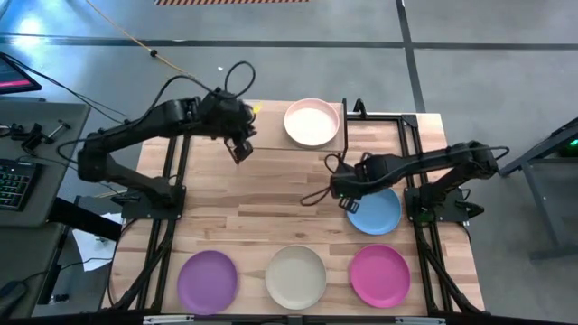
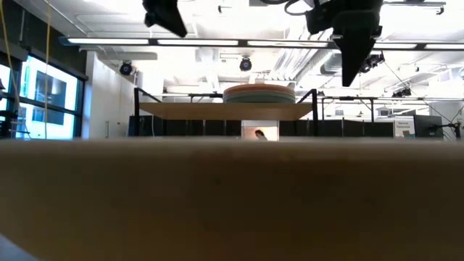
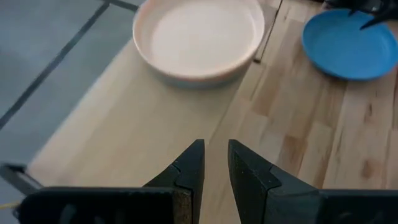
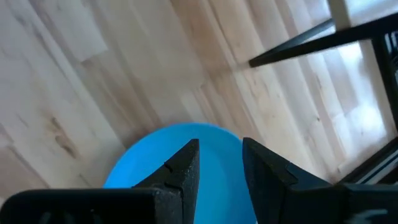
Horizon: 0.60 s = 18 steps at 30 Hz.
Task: Place and stack plates onto a shelf
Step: Put the blue plate onto the shelf
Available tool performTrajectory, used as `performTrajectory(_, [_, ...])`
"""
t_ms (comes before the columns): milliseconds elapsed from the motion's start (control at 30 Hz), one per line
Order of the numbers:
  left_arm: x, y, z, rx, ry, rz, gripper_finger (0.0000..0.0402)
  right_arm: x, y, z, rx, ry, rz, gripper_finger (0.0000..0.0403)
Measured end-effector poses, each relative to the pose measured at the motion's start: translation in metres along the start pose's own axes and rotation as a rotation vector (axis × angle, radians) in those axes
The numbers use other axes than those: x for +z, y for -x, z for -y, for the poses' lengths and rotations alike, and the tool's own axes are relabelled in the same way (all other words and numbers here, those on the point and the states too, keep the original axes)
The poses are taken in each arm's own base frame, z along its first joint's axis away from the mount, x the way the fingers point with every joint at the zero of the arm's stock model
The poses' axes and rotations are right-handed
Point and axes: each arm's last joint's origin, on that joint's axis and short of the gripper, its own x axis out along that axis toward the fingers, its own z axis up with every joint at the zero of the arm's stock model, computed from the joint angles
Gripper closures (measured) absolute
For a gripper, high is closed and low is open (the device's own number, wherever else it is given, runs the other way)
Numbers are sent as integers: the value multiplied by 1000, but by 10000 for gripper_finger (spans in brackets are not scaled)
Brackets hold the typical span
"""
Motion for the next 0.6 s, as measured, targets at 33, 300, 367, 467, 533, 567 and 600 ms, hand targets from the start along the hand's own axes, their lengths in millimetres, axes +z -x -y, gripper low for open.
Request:
performTrajectory(33, [-5,0,2,-4,3,-9,339,-2,1,-2,-2,-3,-5,299])
performTrajectory(300, [-48,-22,20,-30,12,-105,339,-17,8,-18,20,-54,-28,299])
performTrajectory(367, [-57,-30,26,-41,4,-111,339,-20,10,-22,37,-77,-37,299])
performTrajectory(467, [-67,-39,32,-55,-11,-127,339,-24,12,-26,45,-107,-37,299])
performTrajectory(533, [-71,-43,36,-64,-21,-127,339,-26,13,-28,50,-123,-38,299])
performTrajectory(567, [-73,-44,38,-68,-26,-127,339,-27,13,-29,54,-133,-42,299])
performTrajectory(600, [-74,-45,39,-70,-31,-132,339,-28,14,-30,57,-141,-46,299])
